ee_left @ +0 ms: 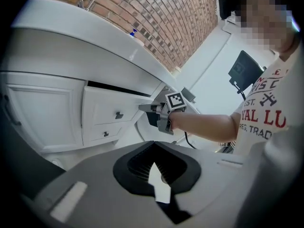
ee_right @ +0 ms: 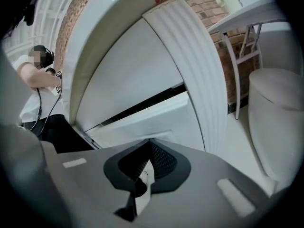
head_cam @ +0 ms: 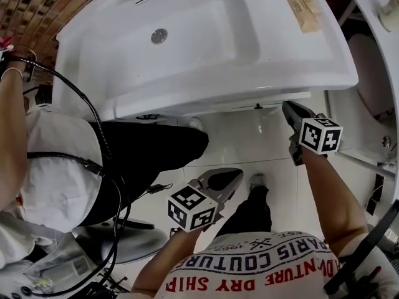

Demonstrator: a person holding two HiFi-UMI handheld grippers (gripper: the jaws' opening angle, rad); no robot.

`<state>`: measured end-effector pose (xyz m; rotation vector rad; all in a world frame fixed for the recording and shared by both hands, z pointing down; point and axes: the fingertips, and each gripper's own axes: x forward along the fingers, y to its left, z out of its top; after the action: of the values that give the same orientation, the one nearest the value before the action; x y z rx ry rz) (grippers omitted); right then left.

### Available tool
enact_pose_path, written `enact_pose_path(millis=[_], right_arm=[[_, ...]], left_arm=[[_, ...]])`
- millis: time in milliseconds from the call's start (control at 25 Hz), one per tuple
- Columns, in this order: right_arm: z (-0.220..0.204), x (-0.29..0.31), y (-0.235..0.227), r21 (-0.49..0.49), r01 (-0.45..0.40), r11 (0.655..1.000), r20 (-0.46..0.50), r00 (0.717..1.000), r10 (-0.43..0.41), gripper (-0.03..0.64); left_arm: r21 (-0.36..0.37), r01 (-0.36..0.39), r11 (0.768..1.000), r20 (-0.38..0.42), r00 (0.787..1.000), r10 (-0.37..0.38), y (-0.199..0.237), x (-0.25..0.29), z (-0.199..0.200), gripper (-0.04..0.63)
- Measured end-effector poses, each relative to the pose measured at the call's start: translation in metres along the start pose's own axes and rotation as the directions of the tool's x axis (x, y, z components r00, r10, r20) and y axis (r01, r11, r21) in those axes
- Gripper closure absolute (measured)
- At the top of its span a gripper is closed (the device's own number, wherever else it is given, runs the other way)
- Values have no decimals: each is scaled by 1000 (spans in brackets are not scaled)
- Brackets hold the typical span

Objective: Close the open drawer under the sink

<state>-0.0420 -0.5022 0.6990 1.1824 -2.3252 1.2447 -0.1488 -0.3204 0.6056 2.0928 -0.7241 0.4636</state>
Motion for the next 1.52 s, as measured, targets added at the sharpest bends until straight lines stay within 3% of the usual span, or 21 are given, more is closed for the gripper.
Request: enact_pose_path(millis=[560,800,920,1160,1360,1520], right_arm=[[24,21,-5,-12,0,1000,8,1000,0,607],[-8,-7,10,-39,-48,998,-48,998,47,606],[-44,-47,35,-5,-132,991,-108,985,131,574],[-110,-166,110,62,-300,952,-179,935,306,586],[-141,-281,172,-42,-394,918,-139,912,385,607],[-175,-380,217,-187,-422,887,-119,906,406,607]], left_arm=[[-22,-33,999,7,999,33,10,-9,3,612],[1,-20,1000,25,999,20,-8,-9,4,612],[8,-21,1000,40,999,21,-24,-11,1,612],[46,8,999,69,998,-11,-91,-21,-19,612],[123,40,992,121,991,-54,-175,-35,-57,612],[187,49,981,168,982,-81,-257,-61,-102,612]])
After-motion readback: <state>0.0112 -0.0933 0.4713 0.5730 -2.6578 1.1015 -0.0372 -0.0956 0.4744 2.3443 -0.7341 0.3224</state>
